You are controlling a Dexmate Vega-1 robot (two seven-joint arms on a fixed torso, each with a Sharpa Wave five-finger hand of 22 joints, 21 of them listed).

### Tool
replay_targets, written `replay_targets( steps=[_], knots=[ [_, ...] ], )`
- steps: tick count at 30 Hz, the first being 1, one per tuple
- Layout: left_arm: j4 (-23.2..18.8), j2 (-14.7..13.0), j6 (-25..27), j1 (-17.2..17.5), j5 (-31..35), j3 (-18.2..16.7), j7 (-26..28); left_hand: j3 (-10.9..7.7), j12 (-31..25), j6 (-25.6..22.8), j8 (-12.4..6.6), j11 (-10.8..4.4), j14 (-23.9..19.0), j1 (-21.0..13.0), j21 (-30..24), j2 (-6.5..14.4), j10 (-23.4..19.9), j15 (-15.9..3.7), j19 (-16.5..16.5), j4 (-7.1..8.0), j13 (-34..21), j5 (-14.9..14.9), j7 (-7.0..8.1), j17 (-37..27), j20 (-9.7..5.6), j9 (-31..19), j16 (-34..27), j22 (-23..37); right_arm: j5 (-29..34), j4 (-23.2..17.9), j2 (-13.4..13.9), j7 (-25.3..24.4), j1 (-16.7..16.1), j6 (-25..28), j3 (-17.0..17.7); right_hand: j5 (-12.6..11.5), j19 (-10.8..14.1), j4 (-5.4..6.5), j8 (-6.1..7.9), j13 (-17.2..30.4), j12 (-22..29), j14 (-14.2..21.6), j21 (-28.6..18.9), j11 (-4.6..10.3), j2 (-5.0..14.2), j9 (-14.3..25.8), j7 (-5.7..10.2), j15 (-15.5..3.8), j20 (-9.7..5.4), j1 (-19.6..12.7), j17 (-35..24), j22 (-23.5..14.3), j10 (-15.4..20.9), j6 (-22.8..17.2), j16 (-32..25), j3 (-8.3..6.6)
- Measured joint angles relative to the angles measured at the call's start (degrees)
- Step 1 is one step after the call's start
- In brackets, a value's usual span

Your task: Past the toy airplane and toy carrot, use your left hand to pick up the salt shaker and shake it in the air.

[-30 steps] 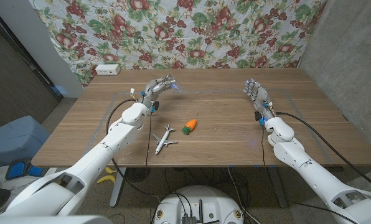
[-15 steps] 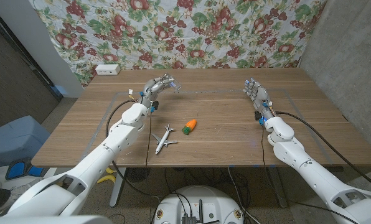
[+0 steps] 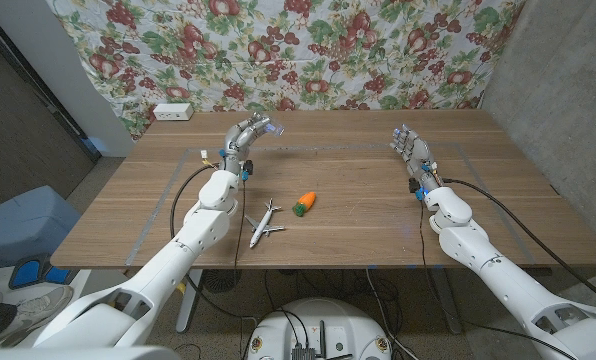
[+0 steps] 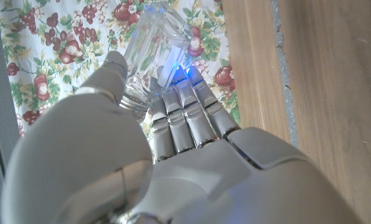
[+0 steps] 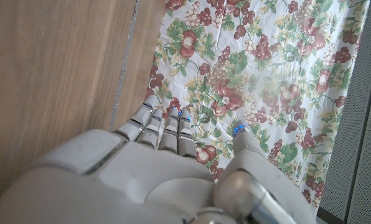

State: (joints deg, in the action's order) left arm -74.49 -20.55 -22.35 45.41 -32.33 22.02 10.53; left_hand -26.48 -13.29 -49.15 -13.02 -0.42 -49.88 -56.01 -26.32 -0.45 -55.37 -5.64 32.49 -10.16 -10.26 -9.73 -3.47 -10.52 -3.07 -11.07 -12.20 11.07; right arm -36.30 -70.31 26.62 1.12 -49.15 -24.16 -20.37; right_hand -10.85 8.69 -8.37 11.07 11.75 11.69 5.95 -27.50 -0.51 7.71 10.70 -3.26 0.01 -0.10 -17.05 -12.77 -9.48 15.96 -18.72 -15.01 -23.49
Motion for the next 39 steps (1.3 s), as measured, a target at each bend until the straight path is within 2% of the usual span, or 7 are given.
replay_targets(
  steps=[8,22,29,33,35,37,39],
  knots=[
    [1.0,2.5,-3.8,0.8,0.2,-1.1,2.0,0.31,0.1,0.0,0.03,-0.02,-0.2,-0.1,-0.4,-0.1,0.0,-0.04,0.0,0.16,0.0,-0.2,0.0,0.0,0.0,0.0,0.0,0.0,0.2,-0.1,0.0,-0.3,0.0,0.0,-0.1,0.0,0.0,0.0,0.0,0.0,0.0,0.0,0.5,0.0,0.0,0.0,0.0,0.0,0.0,0.0,0.0,0.0,0.0,0.0,0.0,0.0],
    [1.0,2.7,-3.5,0.9,0.8,-1.3,3.1,0.41,0.5,-0.3,0.51,-0.3,-0.4,-0.1,-0.6,-0.1,-0.3,0.0,0.0,0.08,0.0,-0.2,0.29,0.0,0.0,-0.3,0.3,0.3,0.4,-0.3,-0.1,-0.7,0.0,0.2,-0.1,0.0,0.4,0.0,0.0,0.0,0.0,0.0,0.9,-0.21,0.0,0.0,0.0,0.0,0.0,0.0,0.0,0.0,0.2,0.0,0.0,0.0],
    [-1.3,0.6,1.9,0.9,2.0,-0.4,3.8,0.66,0.7,-0.3,0.67,-0.3,-0.4,-0.1,-0.6,-0.1,-0.3,0.0,0.0,0.18,0.0,-0.2,0.29,0.1,0.0,-0.3,0.7,0.3,0.4,-0.3,-0.1,-0.8,0.0,0.2,-0.2,0.0,0.4,0.0,0.0,0.0,0.0,0.0,0.9,-0.21,0.0,0.0,0.0,0.0,0.0,0.0,0.0,0.0,0.2,0.0,0.0,0.0],
    [-3.7,-1.7,6.8,0.3,2.8,0.5,3.9,0.66,0.7,-0.3,0.68,-0.31,-0.4,-0.1,-0.6,-0.1,-0.3,0.0,0.0,0.18,0.0,-0.2,0.29,0.1,0.0,-0.3,0.9,0.3,0.5,-0.2,-0.2,-0.8,0.0,0.2,-0.2,0.0,0.4,0.0,0.0,0.0,0.0,0.0,1.3,-0.21,0.0,0.0,0.0,0.0,0.0,0.0,0.0,0.0,0.2,0.0,0.0,0.0],
    [-3.7,-1.7,9.0,0.3,3.2,0.5,3.7,0.72,0.8,-0.3,0.84,-0.31,-0.6,-0.1,-0.6,-0.1,-0.3,-0.2,0.0,0.12,0.0,-0.2,0.29,0.1,0.0,-0.3,1.0,0.3,0.5,-0.2,-0.2,-0.8,0.0,0.2,-0.2,0.0,0.4,0.0,0.0,0.0,0.0,0.0,1.3,-0.21,0.0,0.0,0.0,0.0,0.0,0.0,0.0,0.0,0.2,0.0,0.0,0.0],
    [-6.0,-4.2,11.6,-0.7,3.6,1.8,3.2,0.75,0.9,-0.3,0.89,-0.31,-0.4,-0.1,-0.6,-0.1,-0.3,-0.33,0.0,0.12,0.0,-0.2,0.3,0.1,0.0,-0.3,1.0,0.3,0.5,-0.2,-0.2,-0.9,0.0,0.2,-0.2,0.0,0.4,0.0,0.0,0.0,0.0,0.0,1.3,-0.21,0.0,0.0,0.0,0.0,0.0,0.0,0.0,0.0,0.2,0.0,0.0,0.0],
    [-6.7,-5.0,14.5,-1.1,4.1,2.2,2.5,0.79,0.9,-0.3,0.9,-0.31,-0.4,-0.1,-0.6,-0.1,-0.3,-0.42,-0.1,0.16,0.0,-0.2,0.3,0.1,0.06,-0.3,1.0,0.3,0.5,-0.2,-0.2,-0.9,0.0,0.2,-0.2,0.0,0.4,0.0,0.0,0.0,0.0,0.0,1.3,-0.21,0.0,0.0,0.0,0.0,0.0,0.0,0.0,-0.1,0.2,0.0,0.0,0.0]
  ],
)
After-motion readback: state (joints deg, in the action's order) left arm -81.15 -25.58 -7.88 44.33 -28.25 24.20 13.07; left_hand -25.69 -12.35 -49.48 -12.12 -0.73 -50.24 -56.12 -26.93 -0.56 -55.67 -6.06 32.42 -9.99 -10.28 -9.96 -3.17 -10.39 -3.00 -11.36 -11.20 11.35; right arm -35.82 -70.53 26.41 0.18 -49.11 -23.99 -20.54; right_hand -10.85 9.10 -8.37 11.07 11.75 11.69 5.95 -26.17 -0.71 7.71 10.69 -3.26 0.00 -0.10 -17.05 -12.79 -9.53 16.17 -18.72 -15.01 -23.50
